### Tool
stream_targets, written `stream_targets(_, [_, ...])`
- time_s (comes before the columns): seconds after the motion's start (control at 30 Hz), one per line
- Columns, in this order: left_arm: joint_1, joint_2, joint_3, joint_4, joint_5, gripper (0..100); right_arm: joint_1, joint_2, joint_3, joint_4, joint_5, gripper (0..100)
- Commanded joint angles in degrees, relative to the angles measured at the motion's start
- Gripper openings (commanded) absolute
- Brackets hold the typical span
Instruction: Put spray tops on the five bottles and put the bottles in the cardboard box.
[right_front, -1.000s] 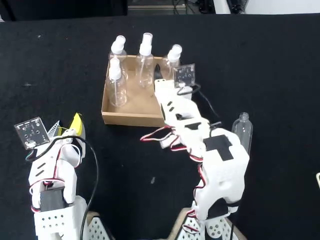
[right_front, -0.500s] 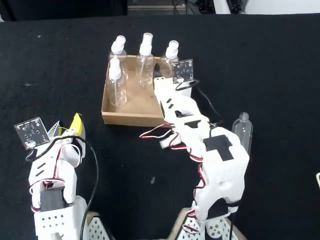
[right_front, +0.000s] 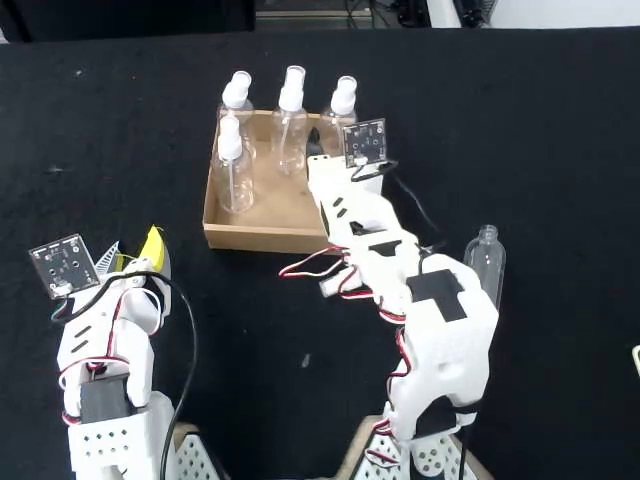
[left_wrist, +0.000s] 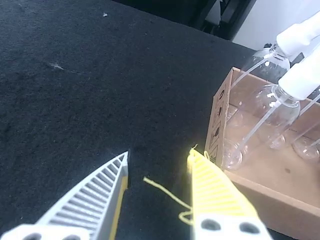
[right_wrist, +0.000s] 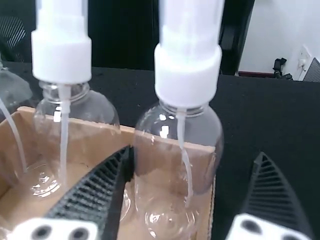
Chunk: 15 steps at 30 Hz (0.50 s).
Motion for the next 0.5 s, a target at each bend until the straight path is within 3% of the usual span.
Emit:
stream_targets(0.0, [-0.5, -0.9, -0.7, -1.2, -0.4, 17, -0.4, -2.9, -1.7, -0.4, 0.4, 32.6])
stream_targets(0.47, [-0.3, -0.9, -0.7, -1.2, -0.4, 17, -0.4, -9.1, 2.9, -0.3, 0.1, 32.8])
